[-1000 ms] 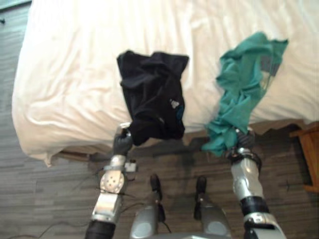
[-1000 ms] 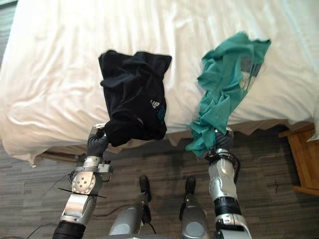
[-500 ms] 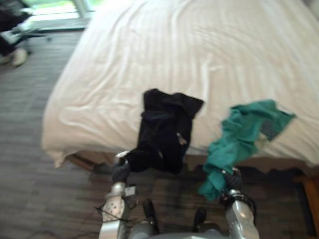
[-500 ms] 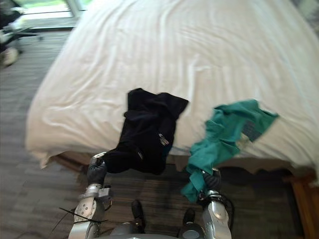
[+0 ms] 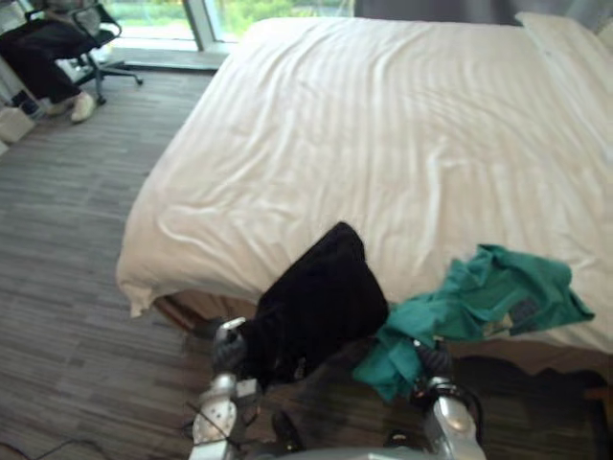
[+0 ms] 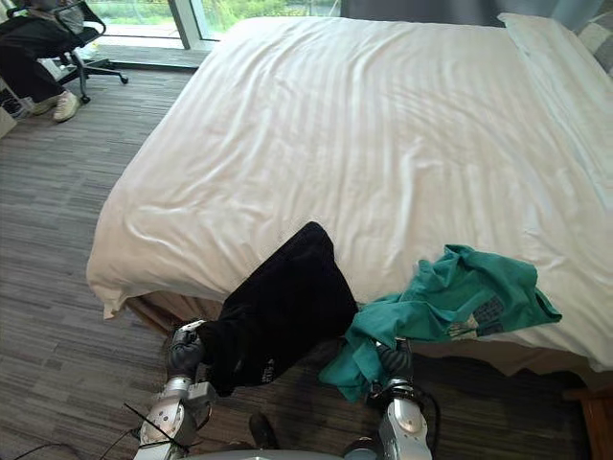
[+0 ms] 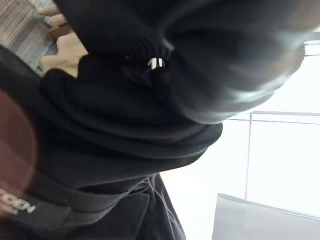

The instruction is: Tidy the bed and pick cloth on bed and put in laundry

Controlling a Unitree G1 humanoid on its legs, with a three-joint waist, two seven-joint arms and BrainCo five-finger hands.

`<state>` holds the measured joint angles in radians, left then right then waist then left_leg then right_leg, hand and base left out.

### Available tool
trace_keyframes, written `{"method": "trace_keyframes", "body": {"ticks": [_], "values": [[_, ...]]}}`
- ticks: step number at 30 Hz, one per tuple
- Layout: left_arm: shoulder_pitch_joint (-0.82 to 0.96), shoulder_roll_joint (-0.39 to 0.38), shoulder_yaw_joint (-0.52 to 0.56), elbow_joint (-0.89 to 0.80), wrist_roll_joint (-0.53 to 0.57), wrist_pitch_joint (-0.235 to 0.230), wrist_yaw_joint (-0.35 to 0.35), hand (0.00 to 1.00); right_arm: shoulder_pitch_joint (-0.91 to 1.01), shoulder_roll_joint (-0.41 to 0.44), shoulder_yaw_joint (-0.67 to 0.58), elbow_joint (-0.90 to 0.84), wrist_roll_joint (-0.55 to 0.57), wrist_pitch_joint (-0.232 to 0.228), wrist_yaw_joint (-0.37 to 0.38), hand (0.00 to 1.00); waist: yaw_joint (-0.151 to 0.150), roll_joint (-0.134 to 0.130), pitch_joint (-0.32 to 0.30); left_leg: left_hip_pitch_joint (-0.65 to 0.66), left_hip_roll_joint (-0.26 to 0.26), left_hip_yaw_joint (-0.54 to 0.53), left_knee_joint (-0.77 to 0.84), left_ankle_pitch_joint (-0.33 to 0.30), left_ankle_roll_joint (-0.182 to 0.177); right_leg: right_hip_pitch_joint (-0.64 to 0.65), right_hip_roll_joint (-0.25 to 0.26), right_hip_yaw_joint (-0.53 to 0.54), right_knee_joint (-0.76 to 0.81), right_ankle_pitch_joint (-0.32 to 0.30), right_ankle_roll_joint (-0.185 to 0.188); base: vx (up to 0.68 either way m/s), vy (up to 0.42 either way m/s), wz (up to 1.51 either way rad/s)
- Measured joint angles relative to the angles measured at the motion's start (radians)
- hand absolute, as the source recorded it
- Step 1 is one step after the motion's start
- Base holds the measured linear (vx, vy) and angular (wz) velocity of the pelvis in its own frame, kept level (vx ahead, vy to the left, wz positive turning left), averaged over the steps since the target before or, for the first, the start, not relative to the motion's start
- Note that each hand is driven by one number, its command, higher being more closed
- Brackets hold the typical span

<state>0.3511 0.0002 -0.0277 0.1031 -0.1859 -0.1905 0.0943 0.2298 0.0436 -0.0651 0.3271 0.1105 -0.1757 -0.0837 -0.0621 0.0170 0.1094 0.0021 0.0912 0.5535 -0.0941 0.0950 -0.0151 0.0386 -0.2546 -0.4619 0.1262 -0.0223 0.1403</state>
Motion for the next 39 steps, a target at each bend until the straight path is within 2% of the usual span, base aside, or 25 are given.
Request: {"method": "trace_keyframes", "body": {"ticks": [4, 6, 7, 8, 9, 11, 13, 14, 15, 18, 21, 22, 24, 26, 28, 30, 31, 32, 33, 34, 35, 36, 37, 38, 39], "values": [[0.000, -0.015, -0.004, -0.019, 0.002, 0.011, 0.000, 1.00, 0.014, -0.010, 0.009, 0.000, -0.025, 0.008, 0.000, 1.00, -0.011, -0.008, 0.014, 0.033, -0.002, -0.037, -0.006, -0.034, 0.006, -0.036, -0.055, 0.004, 0.210, -0.018, -0.031, -0.02, -0.030, 0.22], [0.001, -0.009, -0.003, -0.038, 0.003, 0.011, 0.000, 1.00, 0.031, -0.007, 0.020, 0.000, -0.036, 0.009, 0.002, 1.00, -0.011, -0.023, 0.023, 0.034, -0.013, -0.093, -0.005, -0.036, 0.009, -0.077, -0.077, 0.069, 0.343, -0.002, -0.056, 0.04, -0.002, 0.83], [0.000, -0.010, -0.004, -0.042, 0.003, 0.011, 0.001, 1.00, 0.043, -0.010, 0.033, 0.001, -0.042, 0.010, 0.005, 1.00, -0.014, -0.016, 0.034, 0.027, -0.017, -0.153, -0.003, -0.031, 0.020, -0.125, -0.074, 0.145, 0.433, -0.009, -0.091, 0.11, -0.033, 1.35], [0.000, -0.004, -0.008, -0.044, 0.003, 0.010, 0.004, 1.00, 0.057, -0.004, 0.052, 0.001, -0.042, 0.012, 0.017, 1.00, -0.035, -0.021, 0.035, -0.002, -0.017, -0.229, 0.005, -0.031, 0.023, -0.147, -0.022, 0.245, 0.453, -0.108, -0.094, 0.10, -0.037, 1.50], [0.000, -0.001, -0.007, -0.044, 0.002, 0.010, 0.008, 1.00, 0.059, -0.004, 0.062, 0.001, -0.042, 0.012, 0.023, 1.00, -0.037, -0.024, 0.038, -0.013, -0.019, -0.259, 0.010, -0.031, 0.023, -0.152, -0.002, 0.283, 0.451, -0.137, -0.092, 0.13, -0.096, 1.66], [0.008, 0.003, -0.011, -0.039, 0.000, 0.011, 0.021, 1.00, 0.078, 0.004, 0.098, 0.001, -0.042, 0.017, 0.042, 1.00, -0.034, -0.042, 0.049, -0.056, -0.047, -0.371, 0.034, -0.026, 0.022, -0.175, 0.095, 0.443, 0.418, -0.238, -0.076, 0.08, -0.103, 1.44], [0.023, 0.003, -0.017, -0.022, -0.010, 0.012, 0.021, 1.00, 0.088, 0.012, 0.104, 0.000, -0.041, 0.026, 0.046, 1.00, -0.035, -0.054, 0.049, -0.068, -0.082, -0.417, 0.048, -0.025, 0.019, -0.163, 0.121, 0.512, 0.348, -0.251, -0.062, 0.07, -0.134, 1.26], [0.028, 0.004, -0.020, -0.021, -0.015, 0.013, 0.021, 1.00, 0.090, 0.013, 0.104, 0.000, -0.041, 0.026, 0.046, 1.00, -0.034, -0.063, 0.046, -0.067, -0.095, -0.416, 0.047, -0.023, 0.016, -0.161, 0.116, 0.517, 0.305, -0.235, -0.063, 0.09, -0.168, 1.34], [0.031, -0.007, -0.022, -0.009, -0.018, 0.024, 0.021, 1.00, 0.088, 0.004, 0.106, 0.005, -0.040, 0.032, 0.045, 1.00, -0.033, -0.063, 0.043, -0.061, -0.105, -0.415, 0.031, -0.010, 0.007, -0.134, 0.101, 0.487, 0.261, -0.247, -0.061, 0.10, -0.156, 0.84], [0.066, -0.039, -0.043, -0.021, -0.018, 0.028, 0.016, 1.00, 0.084, -0.023, 0.105, 0.001, -0.040, 0.031, 0.045, 1.00, -0.030, -0.013, 0.043, -0.061, -0.064, -0.406, 0.005, 0.028, -0.014, -0.088, 0.134, 0.433, 0.189, -0.227, -0.075, 0.12, -0.154, 0.39], [0.077, -0.050, -0.047, -0.055, -0.020, 0.028, 0.015, 1.00, 0.108, -0.009, 0.109, 0.001, -0.040, 0.031, 0.045, 1.00, -0.026, -0.017, 0.040, -0.052, -0.059, -0.428, 0.010, 0.029, -0.016, -0.047, 0.146, 0.397, 0.156, -0.224, -0.077, 0.12, -0.129, 0.33], [0.077, -0.053, -0.047, -0.078, -0.021, 0.026, 0.015, 1.00, 0.112, -0.005, 0.117, 0.000, -0.041, 0.030, 0.045, 1.00, -0.023, -0.028, 0.042, -0.055, -0.058, -0.450, 0.010, 0.029, -0.016, -0.030, 0.149, 0.370, 0.140, -0.225, -0.077, 0.11, -0.103, 0.61], [0.077, -0.056, -0.047, -0.097, -0.041, 0.026, 0.015, 1.00, 0.125, -0.003, 0.125, 0.000, -0.042, 0.029, 0.045, 1.00, -0.002, -0.042, 0.039, -0.067, -0.060, -0.489, 0.008, 0.033, -0.021, -0.011, 0.149, 0.320, 0.120, -0.224, -0.077, 0.11, -0.094, 0.72], [0.094, -0.057, -0.043, -0.096, -0.060, 0.026, 0.016, 1.00, 0.131, -0.006, 0.128, 0.000, -0.042, 0.028, 0.043, 1.00, 0.031, -0.047, 0.038, -0.073, -0.070, -0.547, 0.004, 0.034, -0.021, 0.025, 0.145, 0.252, 0.096, -0.225, -0.077, 0.11, -0.075, 0.82], [0.115, -0.065, -0.038, -0.096, -0.083, 0.026, 0.020, 1.00, 0.118, -0.015, 0.144, 0.000, -0.043, 0.027, 0.040, 1.00, 0.045, -0.046, 0.038, -0.082, -0.083, -0.588, 0.004, 0.043, -0.021, 0.044, 0.136, 0.191, 0.093, -0.225, -0.076, 0.08, -0.039, 0.99], [0.128, -0.069, -0.037, -0.096, -0.102, 0.026, 0.020, 1.00, 0.119, -0.017, 0.147, -0.002, -0.045, 0.026, 0.038, 1.00, 0.058, -0.046, 0.038, -0.102, -0.111, -0.605, 0.005, 0.071, -0.003, 0.067, 0.123, 0.103, 0.095, -0.225, -0.076, 0.07, -0.010, 1.28], [0.138, -0.074, -0.038, -0.095, -0.121, 0.026, 0.020, 1.00, 0.119, -0.019, 0.146, -0.002, -0.051, 0.026, 0.033, 1.00, 0.061, -0.047, 0.039, -0.113, -0.129, -0.561, 0.007, 0.086, 0.020, 0.079, 0.112, 0.043, 0.105, -0.225, -0.076, 0.05, 0.048, 1.36], [0.143, -0.075, -0.042, -0.095, -0.139, 0.026, 0.021, 1.00, 0.119, -0.021, 0.145, -0.015, -0.067, 0.027, 0.019, 1.00, 0.078, -0.044, 0.044, -0.133, -0.142, -0.452, 0.029, 0.082, 0.072, 0.079, 0.102, -0.009, 0.137, -0.224, -0.077, 0.04, 0.081, 1.22], [0.143, -0.073, -0.046, -0.095, -0.146, 0.026, 0.020, 1.00, 0.119, -0.021, 0.145, -0.026, -0.076, 0.028, 0.015, 1.00, 0.082, -0.042, 0.049, -0.141, -0.143, -0.399, 0.057, 0.054, 0.110, 0.079, 0.099, -0.024, 0.155, -0.225, -0.078, 0.06, 0.085, 1.04], [0.140, -0.073, -0.052, -0.093, -0.158, 0.027, 0.020, 1.00, 0.114, -0.020, 0.147, -0.045, -0.084, 0.027, 0.010, 1.00, 0.080, -0.038, 0.054, -0.163, -0.141, -0.310, 0.124, -0.001, 0.155, 0.080, 0.094, -0.048, 0.195, -0.226, -0.079, 0.11, 0.101, 0.98], [0.140, -0.066, -0.063, -0.090, -0.159, 0.027, 0.019, 1.00, 0.108, -0.020, 0.148, -0.069, -0.086, 0.027, 0.000, 1.00, 0.075, -0.035, 0.065, -0.176, -0.142, -0.297, 0.179, -0.022, 0.149, 0.070, 0.082, -0.064, 0.272, -0.230, -0.087, 0.11, 0.126, 1.12], [0.138, -0.055, -0.086, -0.087, -0.164, 0.026, 0.018, 1.00, 0.116, -0.029, 0.148, -0.093, -0.086, 0.025, -0.004, 1.00, 0.075, -0.029, 0.061, -0.170, -0.147, -0.343, 0.172, -0.049, 0.126, 0.044, 0.072, -0.062, 0.340, -0.264, -0.107, 0.10, 0.147, 1.15], [0.131, -0.036, -0.110, -0.078, -0.170, 0.026, 0.015, 1.00, 0.115, -0.027, 0.146, -0.107, -0.086, 0.025, -0.005, 1.00, 0.072, -0.028, 0.062, -0.165, -0.170, -0.370, 0.147, -0.059, 0.124, 0.036, 0.063, -0.055, 0.319, -0.298, -0.095, 0.06, 0.122, 0.92], [0.122, -0.026, -0.127, -0.065, -0.172, 0.026, 0.013, 1.00, 0.108, -0.028, 0.144, -0.118, -0.086, 0.025, -0.005, 1.00, 0.075, -0.047, 0.053, -0.158, -0.182, -0.373, 0.126, -0.056, 0.125, 0.024, 0.053, -0.056, 0.282, -0.304, -0.085, 0.04, 0.090, 0.77], [0.112, -0.025, -0.140, -0.040, -0.175, 0.027, 0.012, 1.00, 0.098, -0.027, 0.142, -0.119, -0.086, 0.025, -0.005, 1.00, 0.077, -0.039, 0.057, -0.150, -0.185, -0.373, 0.119, -0.053, 0.126, 0.013, 0.048, -0.062, 0.253, -0.303, -0.083, 0.04, 0.083, 0.44]]}}
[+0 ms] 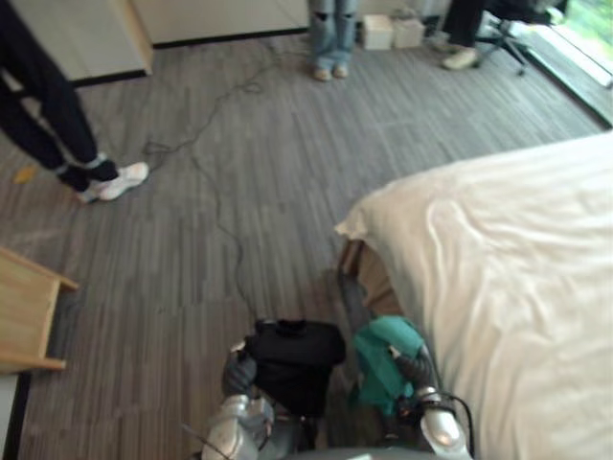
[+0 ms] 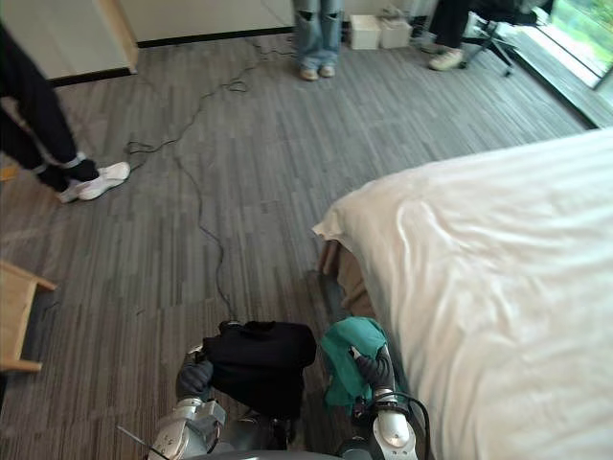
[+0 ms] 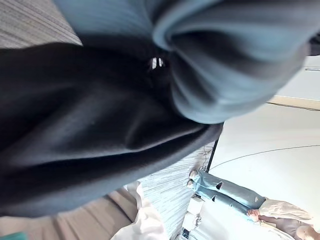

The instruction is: Tidy the bed and pick cloth on bed and put in laundry

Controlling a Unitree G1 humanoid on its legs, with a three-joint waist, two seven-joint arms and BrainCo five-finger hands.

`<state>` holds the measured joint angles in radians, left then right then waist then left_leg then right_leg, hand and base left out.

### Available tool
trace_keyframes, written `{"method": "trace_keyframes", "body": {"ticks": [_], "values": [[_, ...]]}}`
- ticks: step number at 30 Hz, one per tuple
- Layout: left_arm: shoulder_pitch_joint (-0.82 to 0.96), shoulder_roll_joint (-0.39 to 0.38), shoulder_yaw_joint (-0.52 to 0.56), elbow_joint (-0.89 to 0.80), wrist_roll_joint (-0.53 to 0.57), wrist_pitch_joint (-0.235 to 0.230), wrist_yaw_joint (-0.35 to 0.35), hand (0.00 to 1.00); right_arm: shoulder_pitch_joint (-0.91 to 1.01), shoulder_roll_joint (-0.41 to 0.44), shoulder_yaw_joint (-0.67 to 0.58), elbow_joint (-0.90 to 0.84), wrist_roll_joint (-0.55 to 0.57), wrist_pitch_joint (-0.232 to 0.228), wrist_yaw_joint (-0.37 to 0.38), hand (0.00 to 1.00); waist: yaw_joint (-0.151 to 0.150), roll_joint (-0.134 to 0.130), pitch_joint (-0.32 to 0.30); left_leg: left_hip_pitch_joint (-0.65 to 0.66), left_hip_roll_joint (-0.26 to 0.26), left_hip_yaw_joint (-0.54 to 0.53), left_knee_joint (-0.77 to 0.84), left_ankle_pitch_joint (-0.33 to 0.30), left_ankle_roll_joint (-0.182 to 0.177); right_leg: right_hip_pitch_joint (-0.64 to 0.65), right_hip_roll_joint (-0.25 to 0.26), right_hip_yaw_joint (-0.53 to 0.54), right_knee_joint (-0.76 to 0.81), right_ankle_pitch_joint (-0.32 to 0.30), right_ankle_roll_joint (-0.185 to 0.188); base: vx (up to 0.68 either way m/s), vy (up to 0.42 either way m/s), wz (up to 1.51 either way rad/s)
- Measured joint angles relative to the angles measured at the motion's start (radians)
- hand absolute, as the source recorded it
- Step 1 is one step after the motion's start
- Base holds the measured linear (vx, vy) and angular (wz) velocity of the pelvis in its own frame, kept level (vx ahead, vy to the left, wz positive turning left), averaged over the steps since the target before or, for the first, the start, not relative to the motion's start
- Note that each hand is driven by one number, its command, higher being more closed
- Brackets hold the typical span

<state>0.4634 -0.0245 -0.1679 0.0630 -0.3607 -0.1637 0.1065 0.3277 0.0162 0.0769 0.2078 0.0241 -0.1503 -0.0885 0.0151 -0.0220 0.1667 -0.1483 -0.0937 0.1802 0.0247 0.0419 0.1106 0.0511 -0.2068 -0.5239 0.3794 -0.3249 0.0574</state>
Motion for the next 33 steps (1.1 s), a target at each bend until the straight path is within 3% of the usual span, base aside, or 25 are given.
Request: {"method": "trace_keyframes", "body": {"ticks": [2, 7, 9, 10, 11, 14, 15, 17, 18, 29, 30, 31, 33], "values": [[-0.006, 0.006, -0.022, 0.034, 0.000, 0.009, -0.011, 1.00, 0.012, 0.006, 0.002, 0.000, 0.000, 0.000, 0.002, 1.00, -0.007, 0.018, 0.005, 0.025, -0.009, -0.023, -0.009, 0.001, 0.002, -0.013, -0.005, -0.002, -0.043, 0.020, 0.000, 0.04, 0.078, 0.32], [-0.011, 0.034, -0.023, 0.034, 0.020, 0.012, -0.022, 1.00, 0.041, 0.007, -0.003, 0.003, -0.033, 0.006, 0.003, 1.00, -0.008, 0.011, 0.004, 0.046, -0.022, -0.036, -0.046, 0.001, 0.002, -0.043, -0.049, -0.034, 0.079, 0.045, -0.006, 0.05, -0.009, 0.13], [-0.017, 0.045, -0.023, 0.034, 0.022, 0.013, -0.033, 1.00, 0.056, 0.007, -0.020, 0.004, -0.034, 0.007, 0.001, 1.00, -0.019, 0.010, 0.004, 0.077, -0.022, -0.081, -0.059, 0.008, 0.003, -0.066, -0.052, -0.005, 0.180, 0.069, -0.047, 0.11, -0.031, 0.37], [-0.025, 0.052, -0.033, 0.035, 0.025, 0.014, -0.036, 1.00, 0.065, 0.007, -0.032, 0.013, -0.032, 0.008, 0.000, 1.00, -0.030, 0.012, 0.003, 0.092, -0.013, -0.120, -0.056, 0.020, -0.006, -0.113, -0.025, 0.083, 0.241, 0.052, -0.065, 0.20, -0.056, 0.79], [-0.043, 0.068, -0.036, 0.041, 0.031, 0.015, -0.037, 1.00, 0.080, 0.018, -0.040, 0.014, -0.031, 0.008, -0.002, 1.00, -0.043, 0.012, 0.003, 0.089, -0.002, -0.164, -0.045, 0.022, -0.008, -0.132, 0.030, 0.183, 0.217, 0.011, -0.051, 0.20, -0.060, 0.93], [-0.068, 0.065, -0.040, 0.072, 0.042, 0.015, -0.037, 1.00, 0.116, 0.028, -0.038, 0.017, -0.021, 0.008, -0.004, 1.00, -0.053, 0.005, -0.001, 0.092, -0.001, -0.250, -0.039, 0.035, -0.020, -0.161, 0.099, 0.312, 0.088, -0.011, -0.029, 0.12, -0.085, 1.02], [-0.072, 0.066, -0.042, 0.082, 0.042, 0.016, -0.037, 1.00, 0.119, 0.027, -0.038, 0.020, -0.021, 0.008, -0.004, 1.00, -0.053, 0.002, -0.003, 0.093, -0.005, -0.265, -0.040, 0.038, -0.024, -0.157, 0.098, 0.311, 0.044, -0.006, -0.027, 0.11, -0.101, 0.79], [-0.069, 0.068, -0.044, 0.098, 0.043, 0.020, -0.037, 1.00, 0.115, 0.033, -0.038, 0.023, -0.018, 0.009, -0.004, 1.00, -0.042, -0.016, -0.011, 0.104, -0.027, -0.276, -0.047, 0.041, -0.031, -0.151, 0.073, 0.311, -0.047, 0.101, -0.026, 0.08, -0.071, 0.43], [-0.091, 0.086, -0.114, 0.113, 0.081, 0.036, -0.040, 1.00, 0.110, 0.053, -0.038, 0.056, -0.025, 0.028, -0.004, 1.00, -0.023, -0.009, -0.080, 0.162, 0.012, -0.181, -0.120, 0.027, -0.057, -0.041, 0.105, 0.284, -0.208, 0.164, -0.014, 0.02, -0.020, 0.06], [-0.098, 0.087, -0.128, 0.155, 0.059, 0.044, -0.041, 1.00, 0.108, 0.051, -0.017, 0.101, -0.025, 0.042, 0.006, 1.00, -0.028, 0.002, -0.082, 0.210, 0.028, -0.144, -0.118, 0.023, -0.064, 0.024, 0.126, 0.312, -0.257, 0.188, -0.024, -0.01, -0.008, -0.09], [-0.105, 0.087, -0.137, 0.171, 0.045, 0.045, -0.041, 1.00, 0.096, 0.046, -0.010, 0.120, -0.025, 0.045, 0.007, 1.00, -0.027, 0.005, -0.083, 0.210, 0.031, -0.140, -0.108, 0.012, -0.079, 0.030, 0.130, 0.317, -0.259, 0.189, -0.024, -0.10, -0.041, -0.14], [-0.124, 0.084, -0.144, 0.205, 0.006, 0.050, -0.041, 1.00, 0.089, 0.022, 0.005, 0.149, -0.022, 0.053, 0.009, 1.00, -0.024, 0.023, -0.072, 0.173, 0.042, -0.116, -0.013, -0.066, -0.104, 0.040, 0.144, 0.325, -0.263, 0.187, -0.023, -0.10, -0.044, -0.20], [-0.129, 0.077, -0.141, 0.229, -0.029, 0.053, -0.041, 1.00, 0.078, -0.006, 0.033, 0.150, -0.019, 0.060, 0.026, 1.00, -0.009, 0.039, -0.056, 0.141, 0.067, -0.090, 0.112, -0.136, -0.127, 0.069, 0.170, 0.365, -0.274, 0.171, -0.034, -0.07, -0.066, -0.23]]}}
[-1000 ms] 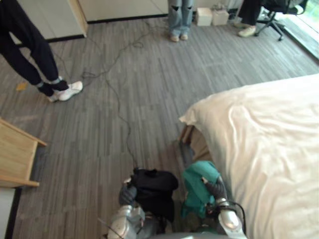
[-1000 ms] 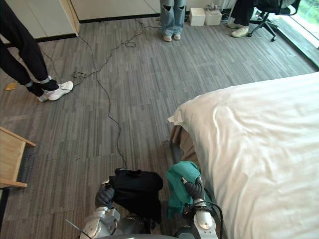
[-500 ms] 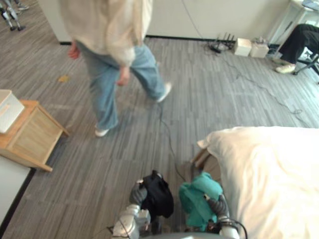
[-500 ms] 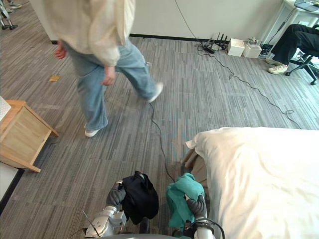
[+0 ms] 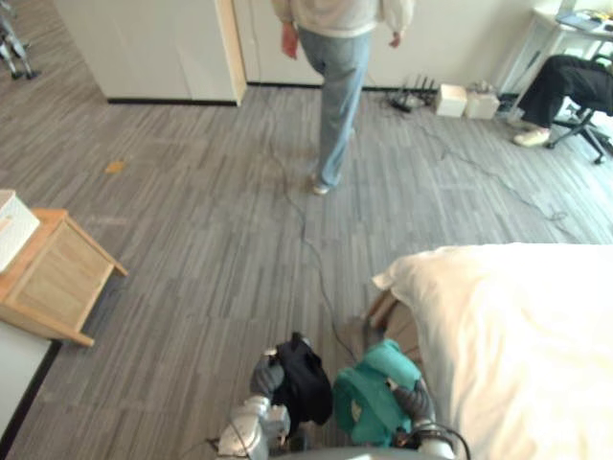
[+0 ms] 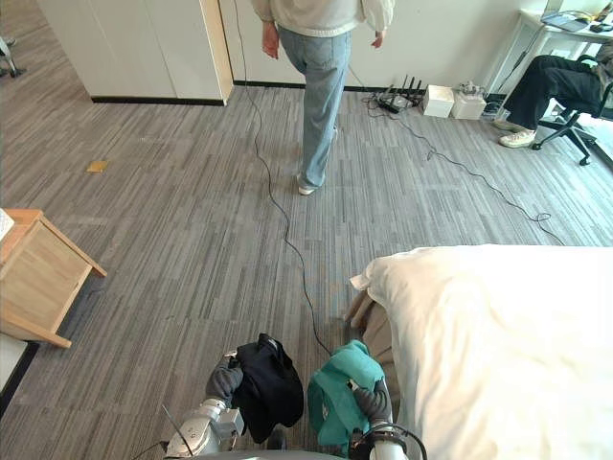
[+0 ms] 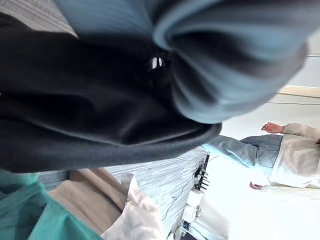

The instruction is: Tidy the bed and pick cloth on bed and put in laundry

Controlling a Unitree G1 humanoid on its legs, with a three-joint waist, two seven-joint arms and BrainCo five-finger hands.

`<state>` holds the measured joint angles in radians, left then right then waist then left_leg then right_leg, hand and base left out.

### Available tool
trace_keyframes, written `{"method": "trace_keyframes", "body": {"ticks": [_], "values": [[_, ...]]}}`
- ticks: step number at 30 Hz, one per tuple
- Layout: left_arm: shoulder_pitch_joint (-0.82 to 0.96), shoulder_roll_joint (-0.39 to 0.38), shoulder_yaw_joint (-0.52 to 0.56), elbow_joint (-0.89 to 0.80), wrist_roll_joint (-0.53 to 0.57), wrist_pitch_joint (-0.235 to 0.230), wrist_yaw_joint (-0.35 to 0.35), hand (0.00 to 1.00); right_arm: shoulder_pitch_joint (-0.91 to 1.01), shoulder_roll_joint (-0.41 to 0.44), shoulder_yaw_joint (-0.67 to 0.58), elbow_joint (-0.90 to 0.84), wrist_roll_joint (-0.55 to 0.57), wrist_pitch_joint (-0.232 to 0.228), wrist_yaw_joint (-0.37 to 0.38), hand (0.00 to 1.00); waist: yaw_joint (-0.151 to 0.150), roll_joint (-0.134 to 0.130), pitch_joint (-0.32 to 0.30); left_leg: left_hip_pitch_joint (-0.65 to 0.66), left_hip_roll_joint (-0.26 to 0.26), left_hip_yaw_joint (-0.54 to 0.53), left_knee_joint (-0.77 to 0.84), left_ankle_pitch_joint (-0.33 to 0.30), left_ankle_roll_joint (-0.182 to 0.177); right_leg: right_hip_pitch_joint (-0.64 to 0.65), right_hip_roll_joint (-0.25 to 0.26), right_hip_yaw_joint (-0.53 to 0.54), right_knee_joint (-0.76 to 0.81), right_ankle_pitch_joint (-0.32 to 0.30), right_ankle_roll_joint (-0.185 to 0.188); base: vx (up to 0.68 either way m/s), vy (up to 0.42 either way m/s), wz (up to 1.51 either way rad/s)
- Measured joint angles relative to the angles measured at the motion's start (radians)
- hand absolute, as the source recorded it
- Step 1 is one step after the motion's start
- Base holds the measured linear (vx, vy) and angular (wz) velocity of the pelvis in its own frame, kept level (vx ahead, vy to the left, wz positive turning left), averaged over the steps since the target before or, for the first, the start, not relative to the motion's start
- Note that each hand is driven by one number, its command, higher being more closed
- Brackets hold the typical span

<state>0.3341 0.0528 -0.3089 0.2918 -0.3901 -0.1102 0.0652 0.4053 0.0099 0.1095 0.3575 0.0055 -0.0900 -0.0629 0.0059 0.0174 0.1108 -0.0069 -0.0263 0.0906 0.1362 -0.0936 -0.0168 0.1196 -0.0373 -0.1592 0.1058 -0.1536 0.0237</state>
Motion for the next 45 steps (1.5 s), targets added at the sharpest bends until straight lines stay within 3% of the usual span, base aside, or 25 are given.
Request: {"method": "trace_keyframes", "body": {"ticks": [1, 3, 5, 7, 10, 13, 14, 15, 17, 18, 19, 20, 22, 23, 25, 28, 31, 33, 35, 37, 38, 39, 40, 42, 45], "values": [[-0.017, -0.007, 0.008, 0.026, -0.039, 0.007, 0.000, 1.00, -0.001, -0.019, 0.021, 0.000, 0.010, 0.003, 0.010, 1.00, 0.006, 0.010, 0.023, -0.034, 0.026, 0.007, 0.151, -0.061, -0.050, 0.051, 0.021, 0.033, -0.028, -0.010, -0.032, -0.06, -0.055, 0.09], [-0.032, -0.025, 0.011, 0.036, -0.086, 0.025, 0.000, 1.00, -0.006, -0.051, 0.029, 0.010, 0.026, 0.020, 0.021, 1.00, 0.005, 0.027, 0.047, -0.121, 0.050, 0.042, 0.354, -0.055, -0.085, 0.083, 0.030, 0.021, -0.026, -0.013, -0.056, -0.06, -0.044, 0.49], [-0.031, -0.039, 0.019, 0.028, -0.102, 0.025, 0.001, 1.00, -0.015, -0.076, 0.026, 0.010, 0.026, 0.028, 0.021, 1.00, 0.013, 0.040, 0.047, -0.169, 0.078, 0.073, 0.437, -0.072, -0.071, 0.083, 0.027, -0.011, -0.029, -0.015, -0.063, 0.01, -0.026, 0.47], [-0.031, -0.049, 0.038, 0.023, -0.107, 0.026, 0.002, 1.00, -0.038, -0.082, 0.027, 0.010, 0.026, 0.031, 0.023, 1.00, 0.014, 0.051, 0.053, -0.206, 0.097, 0.119, 0.426, -0.088, -0.057, 0.081, 0.018, -0.024, -0.040, -0.020, -0.059, 0.10, 0.035, 0.27], [-0.030, -0.053, 0.044, -0.034, -0.088, 0.028, -0.001, 1.00, -0.056, -0.087, 0.028, 0.008, 0.025, 0.031, 0.042, 1.00, 0.038, 0.036, 0.056, -0.216, 0.077, 0.192, 0.196, -0.070, -0.056, 0.076, -0.035, -0.035, -0.042, -0.048, -0.027, 0.23, 0.097, 0.15], [-0.026, -0.062, 0.044, -0.101, -0.031, 0.028, -0.011, 1.00, -0.072, -0.097, 0.028, 0.008, 0.022, 0.032, 0.051, 1.00, 0.072, 0.017, 0.053, -0.225, 0.049, 0.235, 0.083, 0.079, 0.009, 0.099, -0.086, -0.042, -0.040, -0.081, 0.044, 0.42, 0.185, 0.12], [-0.027, -0.071, 0.045, -0.119, -0.026, 0.029, -0.018, 1.00, -0.082, -0.095, 0.029, 0.008, 0.022, 0.032, 0.054, 1.00, 0.063, -0.001, 0.049, -0.225, 0.024, 0.244, 0.126, 0.055, 0.107, 0.111, -0.116, -0.040, -0.039, -0.086, 0.076, 0.50, 0.170, 0.25], [-0.029, -0.076, 0.050, -0.128, -0.021, 0.030, -0.018, 1.00, -0.092, -0.096, 0.027, 0.007, 0.021, 0.032, 0.061, 1.00, 0.063, -0.005, 0.051, -0.236, 0.023, 0.246, 0.176, 0.020, 0.131, 0.123, -0.124, -0.025, -0.033, -0.071, 0.100, 0.51, 0.186, 0.23], [-0.037, -0.071, 0.063, -0.128, -0.002, 0.034, -0.020, 1.00, -0.090, -0.077, 0.029, 0.008, 0.016, 0.031, 0.069, 1.00, 0.069, -0.047, 0.050, -0.192, 0.000, 0.245, 0.174, -0.008, 0.130, 0.085, -0.145, 0.006, 0.125, -0.065, 0.109, 0.49, 0.210, 0.13], [-0.033, -0.064, 0.063, -0.128, 0.009, 0.035, -0.020, 1.00, -0.088, -0.066, 0.026, 0.008, 0.008, 0.029, 0.070, 1.00, 0.063, -0.060, 0.048, -0.122, -0.016, 0.230, 0.111, -0.037, 0.129, 0.020, -0.167, 0.028, 0.331, -0.057, 0.126, 0.55, 0.243, 0.18], [-0.033, -0.046, 0.060, -0.124, 0.009, 0.039, -0.019, 1.00, -0.088, -0.051, 0.025, 0.012, -0.005, 0.027, 0.068, 1.00, 0.063, -0.087, 0.050, -0.047, -0.041, 0.216, 0.066, -0.062, 0.130, -0.095, -0.200, 0.065, 0.642, -0.008, 0.190, 0.54, 0.225, 0.20], [-0.033, -0.043, 0.059, -0.124, 0.009, 0.040, -0.019, 1.00, -0.088, -0.050, 0.026, 0.012, -0.007, 0.027, 0.068, 1.00, 0.059, -0.089, 0.050, -0.034, -0.045, 0.210, 0.061, -0.068, 0.129, -0.113, -0.205, 0.070, 0.695, -0.001, 0.194, 0.34, 0.102, 0.26], [-0.030, -0.028, 0.048, -0.122, 0.008, 0.046, -0.018, 1.00, -0.079, -0.049, 0.028, 0.012, -0.008, 0.027, 0.069, 1.00, 0.049, -0.074, 0.060, 0.046, -0.050, 0.165, 0.033, -0.095, 0.123, -0.219, -0.235, 0.019, 0.945, -0.015, 0.155, 0.38, 0.061, 0.52], [-0.030, -0.028, 0.044, -0.122, 0.008, 0.046, -0.018, 1.00, -0.079, -0.049, 0.028, 0.012, -0.008, 0.027, 0.069, 1.00, 0.031, -0.070, 0.061, 0.087, -0.047, 0.118, 0.009, -0.098, 0.120, -0.271, -0.252, -0.048, 1.004, -0.046, 0.101, 0.49, 0.019, 0.95], [-0.036, -0.029, 0.035, -0.116, 0.007, 0.046, -0.017, 1.00, -0.083, -0.048, 0.027, 0.011, -0.006, 0.027, 0.069, 1.00, 0.006, -0.050, 0.076, 0.135, -0.028, 0.048, -0.029, -0.100, 0.115, -0.355, -0.243, -0.113, 0.967, -0.089, 0.056, 0.35, -0.054, 1.08], [-0.052, -0.027, 0.012, -0.073, 0.005, 0.047, -0.015, 1.00, -0.089, -0.045, 0.026, 0.011, 0.001, 0.027, 0.068, 1.00, -0.007, -0.015, 0.096, 0.190, 0.020, -0.034, -0.033, -0.132, 0.060, -0.465, -0.216, -0.170, 0.653, -0.120, 0.055, 0.39, -0.173, 0.92], [-0.057, -0.028, 0.005, -0.033, 0.007, 0.046, -0.006, 1.00, -0.095, -0.027, 0.026, 0.011, 0.006, 0.028, 0.066, 1.00, -0.013, 0.003, 0.089, 0.237, 0.098, -0.072, -0.032, -0.218, -0.024, -0.519, -0.176, 0.002, 0.045, 0.121, 0.090, 0.51, -0.355, 0.85], [-0.040, -0.028, 0.007, -0.024, 0.008, 0.046, 0.006, 1.00, -0.095, -0.026, 0.028, 0.010, 0.006, 0.031, 0.066, 1.00, -0.014, 0.001, 0.087, 0.278, 0.126, -0.087, -0.031, -0.257, -0.060, -0.529, -0.177, 0.057, 0.035, 0.131, 0.096, 0.47, -0.408, 0.47], [-0.021, -0.040, 0.009, 0.003, 0.007, 0.047, 0.011, 1.00, -0.100, -0.050, 0.027, 0.000, 0.005, 0.034, 0.066, 1.00, -0.017, 0.053, 0.058, 0.284, 0.221, -0.115, 0.060, -0.297, -0.096, -0.563, -0.126, 0.015, 0.197, 0.251, 0.094, 0.59, -0.489, 0.50], [-0.022, -0.063, 0.036, 0.006, 0.004, 0.046, 0.008, 1.00, -0.128, -0.081, 0.025, 0.000, 0.005, 0.034, 0.068, 1.00, -0.006, 0.092, 0.056, 0.153, 0.284, -0.130, 0.335, -0.205, -0.027, -0.537, -0.077, -0.027, 0.215, 0.250, 0.027, 0.63, -0.547, 0.25], [-0.022, -0.077, 0.070, 0.007, 0.002, 0.046, 0.007, 1.00, -0.140, -0.103, 0.028, -0.002, 0.006, 0.034, 0.069, 1.00, 0.003, 0.107, 0.067, 0.059, 0.322, -0.132, 0.531, -0.050, 0.002, -0.481, -0.034, -0.043, 0.192, 0.219, -0.010, 0.65, -0.500, 0.01], [-0.021, -0.088, 0.087, 0.010, -0.011, 0.045, 0.007, 1.00, -0.136, -0.116, 0.028, -0.003, 0.006, 0.034, 0.069, 1.00, 0.013, 0.107, 0.075, 0.003, 0.352, -0.130, 0.661, 0.010, 0.001, -0.425, -0.011, -0.054, 0.164, 0.200, -0.031, 0.65, -0.471, 0.01], [-0.020, -0.088, 0.091, 0.015, -0.028, 0.046, 0.007, 1.00, -0.137, -0.125, 0.027, -0.005, 0.006, 0.035, 0.068, 1.00, 0.018, 0.119, 0.087, -0.030, 0.372, -0.111, 0.777, -0.004, 0.002, -0.345, 0.014, -0.064, 0.138, 0.182, -0.050, 0.62, -0.431, -0.10], [-0.018, -0.092, 0.094, 0.004, -0.044, 0.045, 0.002, 1.00, -0.134, -0.138, 0.027, -0.033, 0.020, 0.031, 0.069, 1.00, 0.035, 0.097, 0.096, -0.098, 0.338, -0.040, 0.859, -0.062, -0.030, -0.214, 0.040, -0.062, 0.079, 0.139, -0.083, 0.56, -0.456, -0.18], [-0.019, -0.098, 0.094, -0.047, -0.057, 0.042, 0.000, 1.00, -0.163, -0.143, 0.026, -0.040, 0.025, 0.029, 0.070, 1.00, 0.041, 0.102, 0.093, -0.233, 0.254, 0.036, 0.755, -0.154, -0.053, -0.120, 0.071, -0.064, -0.022, 0.108, -0.087, 0.46, -0.315, 0.01]]}}
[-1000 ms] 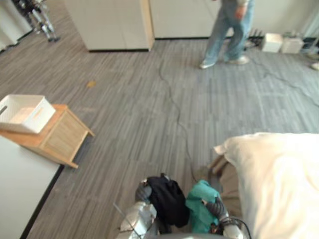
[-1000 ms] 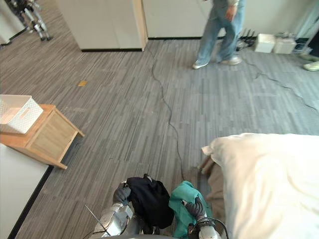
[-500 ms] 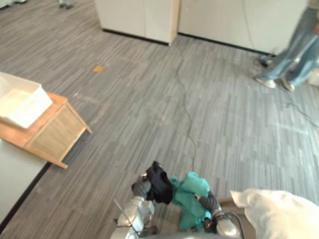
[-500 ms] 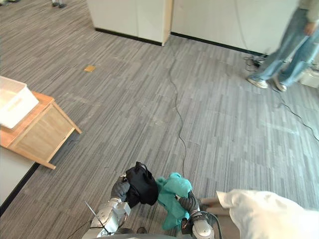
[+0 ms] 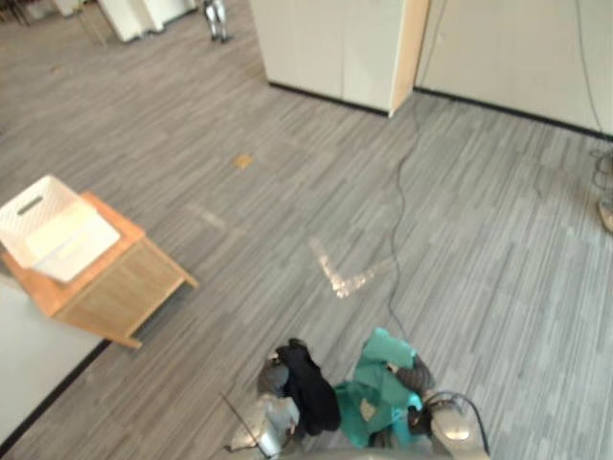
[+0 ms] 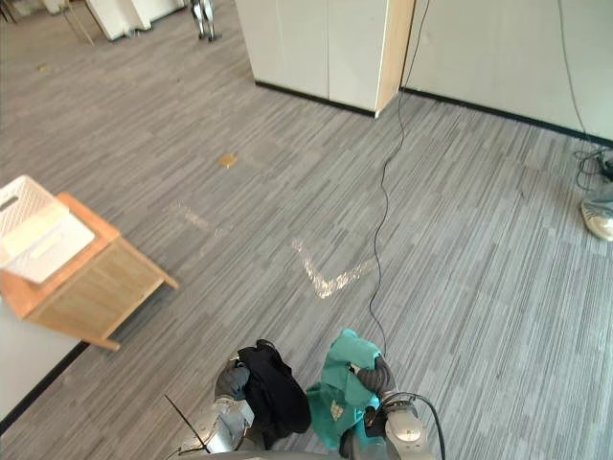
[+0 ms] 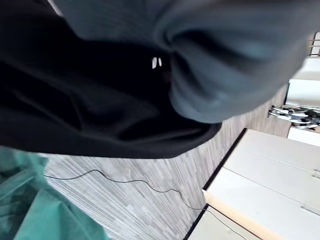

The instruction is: Tidy the bed and pick cloth on bed and put in laundry

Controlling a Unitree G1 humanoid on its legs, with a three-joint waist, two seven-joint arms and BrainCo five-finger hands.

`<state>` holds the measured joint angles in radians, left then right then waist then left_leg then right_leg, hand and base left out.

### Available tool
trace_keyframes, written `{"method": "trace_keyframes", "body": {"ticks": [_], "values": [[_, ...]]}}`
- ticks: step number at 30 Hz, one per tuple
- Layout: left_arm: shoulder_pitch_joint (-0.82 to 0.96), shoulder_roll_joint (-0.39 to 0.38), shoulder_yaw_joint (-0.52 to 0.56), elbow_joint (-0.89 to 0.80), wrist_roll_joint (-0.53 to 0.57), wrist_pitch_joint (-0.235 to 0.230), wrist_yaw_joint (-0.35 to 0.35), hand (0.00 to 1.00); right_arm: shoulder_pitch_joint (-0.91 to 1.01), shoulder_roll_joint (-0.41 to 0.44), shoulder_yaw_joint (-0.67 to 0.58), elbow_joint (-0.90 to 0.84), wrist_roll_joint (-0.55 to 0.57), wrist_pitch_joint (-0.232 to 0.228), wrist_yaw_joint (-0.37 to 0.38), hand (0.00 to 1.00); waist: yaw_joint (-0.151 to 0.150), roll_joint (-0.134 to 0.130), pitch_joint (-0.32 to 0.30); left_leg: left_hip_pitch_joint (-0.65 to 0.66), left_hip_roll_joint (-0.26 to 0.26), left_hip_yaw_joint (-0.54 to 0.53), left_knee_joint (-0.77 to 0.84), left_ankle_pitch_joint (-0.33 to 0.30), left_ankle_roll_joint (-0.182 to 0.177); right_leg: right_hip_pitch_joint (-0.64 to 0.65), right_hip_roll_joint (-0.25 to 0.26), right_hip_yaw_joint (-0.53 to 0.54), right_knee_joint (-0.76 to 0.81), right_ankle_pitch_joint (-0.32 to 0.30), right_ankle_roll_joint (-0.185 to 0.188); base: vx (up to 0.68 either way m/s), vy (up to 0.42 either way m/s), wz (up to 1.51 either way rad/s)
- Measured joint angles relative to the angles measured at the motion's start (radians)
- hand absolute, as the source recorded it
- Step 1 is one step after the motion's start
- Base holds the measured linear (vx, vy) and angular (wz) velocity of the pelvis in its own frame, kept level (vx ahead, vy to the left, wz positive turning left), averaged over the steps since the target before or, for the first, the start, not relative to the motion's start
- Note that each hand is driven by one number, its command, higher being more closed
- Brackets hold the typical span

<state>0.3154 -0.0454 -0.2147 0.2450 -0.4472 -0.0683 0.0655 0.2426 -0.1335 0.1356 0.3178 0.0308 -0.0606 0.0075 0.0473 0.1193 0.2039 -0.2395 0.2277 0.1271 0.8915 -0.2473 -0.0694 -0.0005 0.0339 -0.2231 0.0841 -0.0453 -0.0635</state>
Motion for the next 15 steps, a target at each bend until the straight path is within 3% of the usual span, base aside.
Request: {"method": "trace_keyframes", "body": {"ticks": [1, 3, 5, 6, 8, 9, 10, 11, 12, 13, 14, 15], "values": [[0.000, 0.000, 0.000, -0.007, -0.006, -0.001, 0.000, 1.00, -0.001, -0.001, 0.000, 0.000, 0.000, 0.000, 0.000, 1.00, 0.004, 0.000, 0.000, -0.015, -0.022, 0.018, -0.053, -0.013, -0.002, 0.016, 0.004, -0.002, -0.019, -0.004, -0.002, 0.42, -0.170, 0.15], [0.003, -0.009, -0.001, -0.024, -0.024, -0.002, -0.002, 1.00, -0.002, -0.004, 0.000, 0.000, 0.006, 0.002, 0.001, 1.00, 0.024, -0.006, -0.003, -0.033, -0.112, 0.150, -0.321, -0.014, 0.006, 0.071, 0.002, -0.015, -0.061, -0.027, 0.009, 0.45, -0.128, 0.22], [0.023, -0.012, -0.001, -0.048, -0.025, -0.002, -0.003, 1.00, -0.010, -0.004, 0.000, 0.000, 0.007, 0.003, 0.001, 1.00, 0.028, -0.007, -0.003, -0.035, -0.152, 0.253, -0.457, -0.008, 0.009, 0.115, 0.002, -0.029, -0.078, -0.049, 0.019, 0.46, -0.052, 0.25], [0.045, -0.012, -0.003, -0.066, -0.025, -0.001, -0.011, 1.00, -0.017, -0.004, 0.000, 0.000, 0.007, 0.003, -0.001, 1.00, 0.048, -0.010, -0.006, -0.029, -0.170, 0.364, -0.539, 0.015, 0.047, 0.168, 0.003, -0.031, -0.091, -0.076, 0.047, 0.47, -0.020, 0.09], [0.073, -0.010, -0.009, -0.093, -0.025, 0.000, -0.019, 1.00, -0.011, -0.005, 0.003, 0.000, 0.006, 0.002, -0.002, 1.00, 0.064, -0.012, -0.017, -0.015, -0.177, 0.438, -0.582, 0.052, 0.111, 0.215, 0.008, -0.030, -0.083, -0.108, 0.096, 0.46, 0.013, -0.08], [0.095, -0.010, -0.009, -0.104, -0.025, 0.000, -0.021, 1.00, 0.002, -0.004, 0.009, 0.000, 0.006, 0.002, -0.002, 1.00, 0.081, -0.010, -0.039, -0.002, -0.178, 0.450, -0.622, 0.097, 0.182, 0.223, 0.020, -0.019, -0.009, -0.161, 0.135, 0.66, 0.077, -0.10], [0.110, -0.010, 0.011, -0.082, -0.024, 0.006, -0.018, 1.00, 0.003, 0.017, 0.026, 0.023, -0.004, 0.005, -0.001, 1.00, 0.091, -0.062, -0.073, 0.025, -0.206, 0.426, -0.619, 0.139, 0.270, 0.174, -0.021, -0.014, 0.205, -0.243, 0.180, 0.59, 0.101, 0.07], [0.110, -0.007, 0.011, -0.074, -0.024, 0.010, -0.016, 1.00, 0.017, 0.023, 0.024, 0.024, -0.005, 0.004, -0.002, 1.00, 0.085, -0.087, -0.091, 0.041, -0.220, 0.406, -0.627, 0.123, 0.260, 0.129, -0.042, -0.020, 0.317, -0.244, 0.190, 0.55, 0.109, 0.39], [0.110, -0.007, 0.010, -0.075, -0.024, 0.014, -0.016, 1.00, 0.022, 0.031, 0.024, 0.028, -0.005, 0.004, -0.002, 1.00, 0.077, -0.094, -0.107, 0.055, -0.236, 0.384, -0.638, 0.114, 0.255, 0.081, -0.062, -0.020, 0.445, -0.235, 0.215, 0.51, 0.094, 0.80], [0.100, -0.007, 0.006, -0.075, -0.024, 0.017, -0.014, 1.00, 0.019, 0.047, 0.021, 0.049, -0.006, 0.001, -0.002, 1.00, 0.064, -0.127, -0.098, 0.105, -0.267, 0.332, -0.659, 0.098, 0.252, -0.013, -0.122, -0.020, 0.711, -0.160, 0.294, 0.53, 0.078, 1.10], [0.091, 0.000, -0.011, -0.074, -0.024, 0.021, -0.005, 1.00, 0.021, 0.051, 0.020, 0.067, -0.006, 0.003, -0.002, 1.00, 0.048, -0.141, -0.091, 0.154, -0.292, 0.281, -0.672, 0.090, 0.250, -0.053, -0.169, -0.043, 0.874, -0.143, 0.279, 0.65, 0.066, 1.71], [0.092, 0.009, -0.032, -0.074, -0.023, 0.023, 0.004, 1.00, 0.036, 0.063, 0.018, 0.072, -0.006, 0.005, -0.002, 1.00, 0.029, -0.137, -0.090, 0.224, -0.308, 0.202, -0.692, 0.086, 0.244, -0.074, -0.227, -0.092, 0.999, -0.150, 0.243, 0.52, 0.024, 1.72]]}}
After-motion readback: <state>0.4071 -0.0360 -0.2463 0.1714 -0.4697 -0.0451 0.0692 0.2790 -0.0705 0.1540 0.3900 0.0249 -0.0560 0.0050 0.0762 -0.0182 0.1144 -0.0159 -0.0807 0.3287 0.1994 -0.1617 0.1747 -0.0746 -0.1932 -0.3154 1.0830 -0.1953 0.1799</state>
